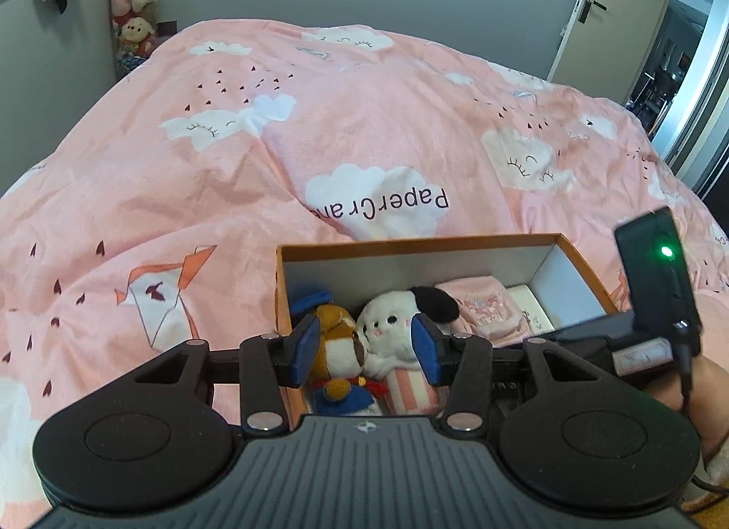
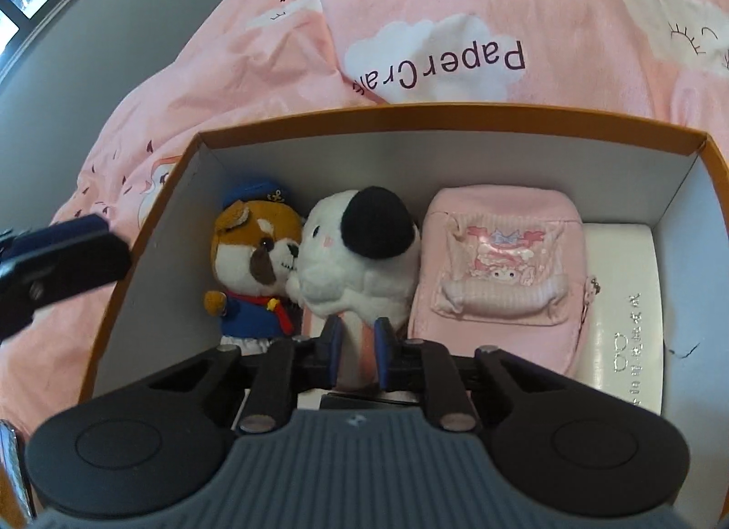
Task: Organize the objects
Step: 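Lower both plush toys into the shoebox and open both tools, then move both tools back to the yellow tape measure and orange ball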
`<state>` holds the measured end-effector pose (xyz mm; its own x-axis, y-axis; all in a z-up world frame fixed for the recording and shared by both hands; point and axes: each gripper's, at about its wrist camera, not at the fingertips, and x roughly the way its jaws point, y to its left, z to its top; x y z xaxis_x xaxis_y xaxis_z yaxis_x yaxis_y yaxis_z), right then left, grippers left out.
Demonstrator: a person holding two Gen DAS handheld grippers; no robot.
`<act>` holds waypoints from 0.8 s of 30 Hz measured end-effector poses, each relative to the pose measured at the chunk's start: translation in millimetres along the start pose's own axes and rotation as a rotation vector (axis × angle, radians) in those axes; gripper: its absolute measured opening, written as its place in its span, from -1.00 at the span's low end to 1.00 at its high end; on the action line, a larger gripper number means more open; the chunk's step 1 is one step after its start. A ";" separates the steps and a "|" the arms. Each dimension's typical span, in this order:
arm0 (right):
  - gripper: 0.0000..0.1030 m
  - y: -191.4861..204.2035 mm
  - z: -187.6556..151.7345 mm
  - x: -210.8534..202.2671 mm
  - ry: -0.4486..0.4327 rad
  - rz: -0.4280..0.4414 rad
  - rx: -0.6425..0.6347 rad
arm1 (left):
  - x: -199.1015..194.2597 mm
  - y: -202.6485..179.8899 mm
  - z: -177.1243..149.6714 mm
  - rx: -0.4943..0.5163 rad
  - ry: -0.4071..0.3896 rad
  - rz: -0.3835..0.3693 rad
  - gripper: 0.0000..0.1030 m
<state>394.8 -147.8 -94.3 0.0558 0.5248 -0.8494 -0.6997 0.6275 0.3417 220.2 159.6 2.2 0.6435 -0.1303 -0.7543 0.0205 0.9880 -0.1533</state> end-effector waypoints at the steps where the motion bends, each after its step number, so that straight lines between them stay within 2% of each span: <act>1: -0.68 2.4 0.5 0.5 0.003 -0.018 -0.009 | -1.5 -0.2 -1.6 -0.005 -0.001 -0.002 0.05; 9: -0.64 13.6 -5.6 -13.8 -0.026 -0.058 -0.076 | -15.7 -12.7 -14.6 0.009 -0.035 -0.010 0.05; 15: -0.61 26.7 -35.3 -68.8 -0.203 -0.065 -0.168 | -45.7 -28.4 -26.0 0.009 -0.107 -0.027 0.05; 20: -0.60 34.3 -71.9 -115.3 -0.351 -0.049 -0.197 | -80.5 -46.9 -47.2 0.019 -0.189 -0.062 0.05; 22: -0.52 38.9 -87.7 -130.4 -0.386 -0.035 -0.206 | -90.0 -54.8 -58.8 0.030 -0.205 -0.073 0.05; 24: -0.26 42.7 -105.0 -144.5 -0.418 -0.020 -0.206 | -96.3 -62.5 -71.1 0.043 -0.208 -0.069 0.05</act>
<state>282.1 -257.2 0.8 0.3235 0.7269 -0.6058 -0.8199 0.5350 0.2040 102.6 104.5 39.0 0.7834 -0.1820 -0.5943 0.0997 0.9806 -0.1688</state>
